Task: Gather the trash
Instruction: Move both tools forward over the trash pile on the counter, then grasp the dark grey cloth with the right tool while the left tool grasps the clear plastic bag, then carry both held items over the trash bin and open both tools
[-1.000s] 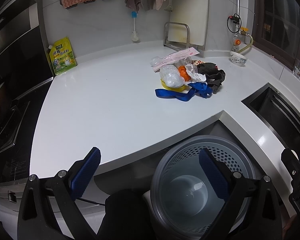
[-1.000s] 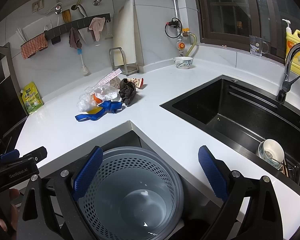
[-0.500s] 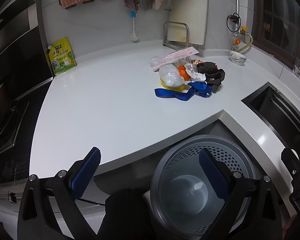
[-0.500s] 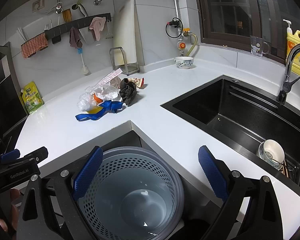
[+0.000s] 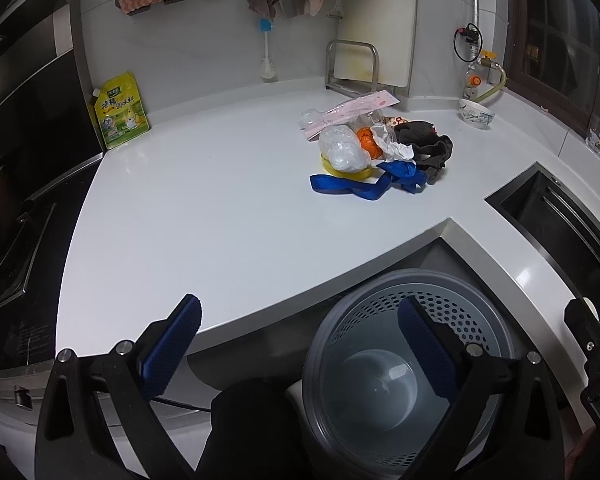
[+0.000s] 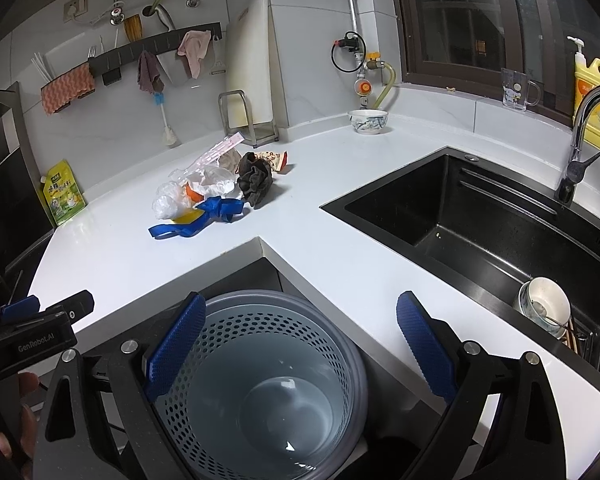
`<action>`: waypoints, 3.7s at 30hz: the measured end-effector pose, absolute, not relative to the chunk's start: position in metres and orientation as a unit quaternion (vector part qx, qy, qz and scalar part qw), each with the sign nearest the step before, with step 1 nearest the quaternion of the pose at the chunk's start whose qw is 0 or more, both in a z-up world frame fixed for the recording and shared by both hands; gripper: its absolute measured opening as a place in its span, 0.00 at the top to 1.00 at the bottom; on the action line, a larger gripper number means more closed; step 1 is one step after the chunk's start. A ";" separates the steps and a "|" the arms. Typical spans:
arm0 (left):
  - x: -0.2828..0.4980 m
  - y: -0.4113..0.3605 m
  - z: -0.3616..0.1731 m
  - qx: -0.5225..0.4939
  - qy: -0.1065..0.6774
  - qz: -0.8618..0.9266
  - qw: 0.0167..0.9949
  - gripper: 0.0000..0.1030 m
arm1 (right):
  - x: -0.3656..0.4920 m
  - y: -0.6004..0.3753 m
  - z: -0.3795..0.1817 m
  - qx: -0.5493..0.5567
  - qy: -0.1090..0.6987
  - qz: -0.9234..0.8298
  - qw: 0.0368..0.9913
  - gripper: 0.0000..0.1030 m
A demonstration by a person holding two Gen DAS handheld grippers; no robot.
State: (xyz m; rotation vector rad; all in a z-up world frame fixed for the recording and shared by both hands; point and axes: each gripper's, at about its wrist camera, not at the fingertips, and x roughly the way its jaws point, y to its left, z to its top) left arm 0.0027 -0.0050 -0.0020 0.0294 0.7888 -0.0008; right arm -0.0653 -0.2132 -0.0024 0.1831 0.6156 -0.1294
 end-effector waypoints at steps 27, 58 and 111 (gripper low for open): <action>0.145 -0.001 0.002 -0.016 0.394 -0.003 0.919 0.06 | 0.099 -0.247 -0.006 0.083 0.330 0.000 0.940 0.11; 0.215 -0.017 -0.014 -0.032 0.394 -0.015 0.919 0.06 | 0.262 -0.221 -0.035 0.033 0.399 0.079 0.913 0.69; 0.096 -0.019 0.038 0.024 0.311 -0.064 0.948 0.68 | 0.091 -0.246 0.014 0.109 0.304 0.043 0.945 0.87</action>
